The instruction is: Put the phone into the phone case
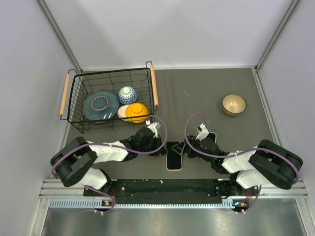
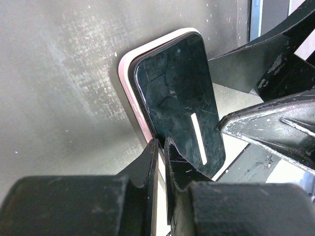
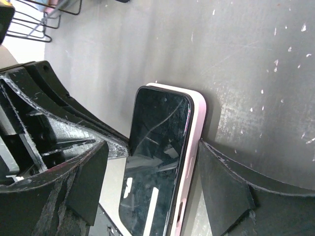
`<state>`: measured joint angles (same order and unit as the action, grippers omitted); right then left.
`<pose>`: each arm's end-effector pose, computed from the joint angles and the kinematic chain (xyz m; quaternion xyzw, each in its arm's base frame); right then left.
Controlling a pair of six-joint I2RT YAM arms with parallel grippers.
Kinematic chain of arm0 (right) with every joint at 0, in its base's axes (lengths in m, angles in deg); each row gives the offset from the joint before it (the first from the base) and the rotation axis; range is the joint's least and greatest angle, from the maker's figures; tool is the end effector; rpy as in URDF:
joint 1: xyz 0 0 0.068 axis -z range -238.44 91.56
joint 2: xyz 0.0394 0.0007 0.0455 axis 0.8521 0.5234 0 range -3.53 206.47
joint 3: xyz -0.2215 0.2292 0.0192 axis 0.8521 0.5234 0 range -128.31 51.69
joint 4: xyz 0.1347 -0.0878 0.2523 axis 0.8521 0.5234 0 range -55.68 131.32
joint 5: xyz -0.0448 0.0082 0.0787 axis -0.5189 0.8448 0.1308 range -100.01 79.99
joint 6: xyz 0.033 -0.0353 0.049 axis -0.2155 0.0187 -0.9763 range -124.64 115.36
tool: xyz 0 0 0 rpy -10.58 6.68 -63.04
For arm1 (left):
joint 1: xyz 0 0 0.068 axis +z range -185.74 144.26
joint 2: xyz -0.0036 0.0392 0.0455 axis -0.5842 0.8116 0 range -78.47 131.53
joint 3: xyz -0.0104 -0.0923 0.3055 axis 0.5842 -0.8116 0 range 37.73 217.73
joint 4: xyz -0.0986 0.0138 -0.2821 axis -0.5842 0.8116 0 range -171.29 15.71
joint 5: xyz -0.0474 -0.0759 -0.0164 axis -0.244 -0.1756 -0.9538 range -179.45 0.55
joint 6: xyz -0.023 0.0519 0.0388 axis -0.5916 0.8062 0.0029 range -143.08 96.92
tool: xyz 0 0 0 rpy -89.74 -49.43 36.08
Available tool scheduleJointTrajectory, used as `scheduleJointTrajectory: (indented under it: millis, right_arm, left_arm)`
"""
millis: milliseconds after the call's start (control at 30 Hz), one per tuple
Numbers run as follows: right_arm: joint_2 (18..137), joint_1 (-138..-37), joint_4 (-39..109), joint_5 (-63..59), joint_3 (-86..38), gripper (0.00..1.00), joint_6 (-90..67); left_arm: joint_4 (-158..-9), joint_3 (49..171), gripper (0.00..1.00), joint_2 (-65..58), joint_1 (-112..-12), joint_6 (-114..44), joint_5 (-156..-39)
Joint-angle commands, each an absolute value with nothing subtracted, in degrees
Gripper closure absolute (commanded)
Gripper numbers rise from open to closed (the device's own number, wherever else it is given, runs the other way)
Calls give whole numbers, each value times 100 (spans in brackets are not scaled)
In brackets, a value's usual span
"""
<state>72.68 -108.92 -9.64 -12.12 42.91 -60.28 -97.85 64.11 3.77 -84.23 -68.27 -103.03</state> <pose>0.1475 0.1757 0.1246 0.0477 0.8347 0.4291 0.3419 0.1801 -0.2232 0.1392 0.0764 0.8955 -0.3832 0.2129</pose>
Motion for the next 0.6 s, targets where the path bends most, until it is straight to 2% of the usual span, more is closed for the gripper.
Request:
scheduleJointTrajectory:
  millis: [0, 433, 467, 533, 567]
  right_arm:
    - [7724, -10933, -2947, 387, 4378, 28, -6608]
    - [8902, -10819, -4556, 994, 4413, 35, -7003]
    - [8937, -10810, -4592, 977, 4448, 37, -7038]
    - [8981, -10740, -4627, 907, 4518, 47, -7074]
    - [8990, -10713, -4610, 915, 4536, 56, -7074]
  left_arm:
    - [-9509, 6357, 92, 564, -8654, -6791, -10307]
    - [-9368, 6472, 91, 494, -8646, -6773, -10325]
    - [-9360, 6472, 91, 485, -8646, -6773, -10325]
    - [-9351, 6472, 91, 468, -8646, -6773, -10298]
    - [-9351, 6472, 91, 450, -8646, -6773, -10298]
